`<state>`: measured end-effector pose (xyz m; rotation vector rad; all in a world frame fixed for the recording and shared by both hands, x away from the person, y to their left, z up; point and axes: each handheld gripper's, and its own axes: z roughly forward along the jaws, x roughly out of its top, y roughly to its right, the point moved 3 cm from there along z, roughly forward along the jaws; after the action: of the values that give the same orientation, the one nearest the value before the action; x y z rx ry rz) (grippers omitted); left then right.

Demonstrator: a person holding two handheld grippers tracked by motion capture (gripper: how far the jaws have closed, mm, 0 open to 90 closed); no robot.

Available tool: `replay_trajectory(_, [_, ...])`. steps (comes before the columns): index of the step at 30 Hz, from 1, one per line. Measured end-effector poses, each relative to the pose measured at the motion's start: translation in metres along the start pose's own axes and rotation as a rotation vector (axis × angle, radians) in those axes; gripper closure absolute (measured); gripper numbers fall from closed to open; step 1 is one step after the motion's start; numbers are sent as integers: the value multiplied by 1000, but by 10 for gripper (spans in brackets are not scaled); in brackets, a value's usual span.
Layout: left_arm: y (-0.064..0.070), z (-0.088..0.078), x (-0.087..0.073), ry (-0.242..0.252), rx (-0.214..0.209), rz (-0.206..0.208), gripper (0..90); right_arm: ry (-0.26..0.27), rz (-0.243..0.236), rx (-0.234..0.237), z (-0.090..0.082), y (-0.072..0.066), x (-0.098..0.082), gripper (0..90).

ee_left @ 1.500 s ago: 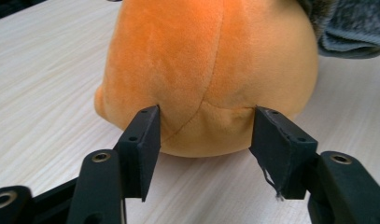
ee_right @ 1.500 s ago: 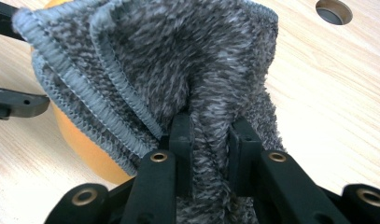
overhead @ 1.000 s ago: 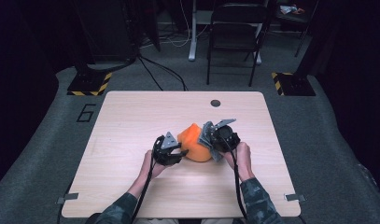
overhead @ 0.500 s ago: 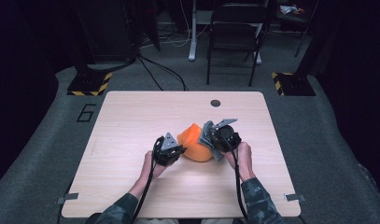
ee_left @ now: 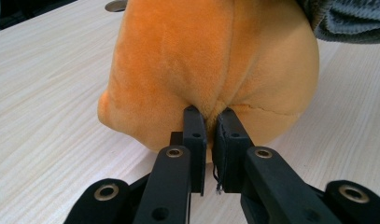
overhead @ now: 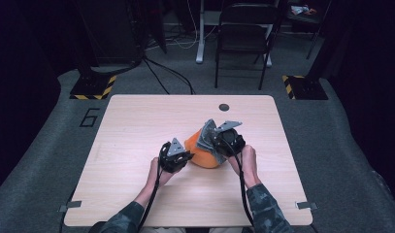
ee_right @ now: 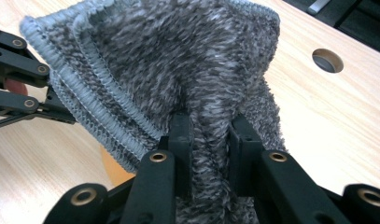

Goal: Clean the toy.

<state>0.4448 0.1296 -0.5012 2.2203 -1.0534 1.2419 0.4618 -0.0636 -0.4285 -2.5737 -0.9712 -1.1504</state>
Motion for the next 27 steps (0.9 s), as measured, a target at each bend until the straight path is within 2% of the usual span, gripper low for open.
replay_trajectory(5, [0,0,0,-5,-2,3,842,-13,28,2,3,7,-7,743])
replay_trajectory(13, [-1,0,0,-3,-1,-2,841,-81,74,-16,11,19,-30,744])
replay_trajectory(18, [-1,0,0,-7,-4,-3,841,-126,122,-15,21,26,-44,744])
replay_trajectory(24, [-1,0,0,-6,-3,-3,840,-183,128,-22,32,33,-55,744])
replay_trajectory(27, [-2,0,0,-6,0,-4,840,-192,130,-22,33,35,-57,744])
